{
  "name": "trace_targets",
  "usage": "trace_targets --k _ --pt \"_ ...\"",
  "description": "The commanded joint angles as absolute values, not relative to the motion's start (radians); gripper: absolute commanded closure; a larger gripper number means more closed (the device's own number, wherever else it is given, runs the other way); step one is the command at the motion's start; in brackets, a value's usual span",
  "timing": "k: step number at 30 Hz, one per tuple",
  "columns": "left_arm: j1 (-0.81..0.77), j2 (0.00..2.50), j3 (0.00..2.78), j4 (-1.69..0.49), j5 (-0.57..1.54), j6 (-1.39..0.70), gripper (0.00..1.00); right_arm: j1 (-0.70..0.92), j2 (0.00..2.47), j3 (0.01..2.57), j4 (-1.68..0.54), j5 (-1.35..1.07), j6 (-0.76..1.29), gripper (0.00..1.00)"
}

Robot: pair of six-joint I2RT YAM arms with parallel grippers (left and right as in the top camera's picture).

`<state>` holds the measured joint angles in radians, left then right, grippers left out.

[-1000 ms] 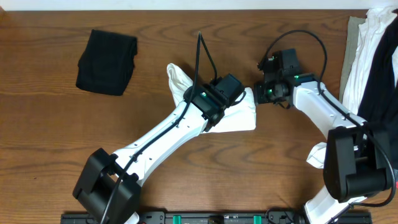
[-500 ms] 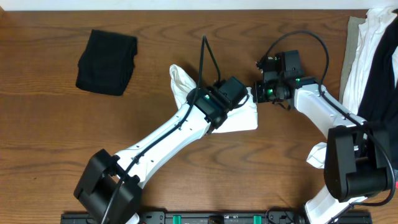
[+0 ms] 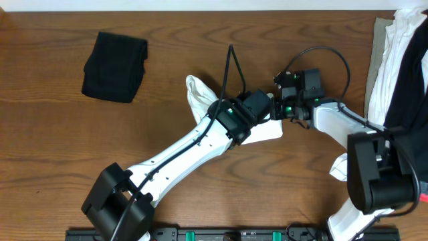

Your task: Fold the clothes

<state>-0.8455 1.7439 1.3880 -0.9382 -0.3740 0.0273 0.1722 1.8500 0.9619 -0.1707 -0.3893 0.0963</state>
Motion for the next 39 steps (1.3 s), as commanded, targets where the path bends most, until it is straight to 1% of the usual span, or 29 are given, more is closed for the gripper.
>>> trace_targets --k 1,5,8,14,22,29,39 --pt "-0.850 1.737 1.412 -0.941 -0.393 0.033 0.94 0.178 1.912 0.948 -0.149 -0.422 0.113 0.99" --pt "-0.850 1.712 1.414 -0.934 -0.381 0.033 0.94 0.178 1.979 0.948 -0.112 -0.439 0.160 0.99" --pt "-0.850 1.680 1.414 -0.918 -0.344 0.033 0.94 0.178 2.013 0.948 -0.088 -0.495 0.186 0.99" --pt "-0.850 1.640 1.414 -0.871 -0.288 0.052 0.94 0.199 2.015 0.948 -0.086 -0.513 0.187 0.99" --pt "-0.850 1.640 1.414 -0.838 -0.260 0.060 0.94 0.217 2.012 0.949 -0.070 -0.513 0.198 0.99" --pt "-0.850 1.646 1.414 -0.786 -0.173 0.060 0.94 0.217 2.012 0.949 -0.072 -0.513 0.198 0.99" --pt "-0.850 1.704 1.411 -0.756 -0.164 0.059 0.94 0.217 2.012 0.949 -0.072 -0.512 0.197 0.99"
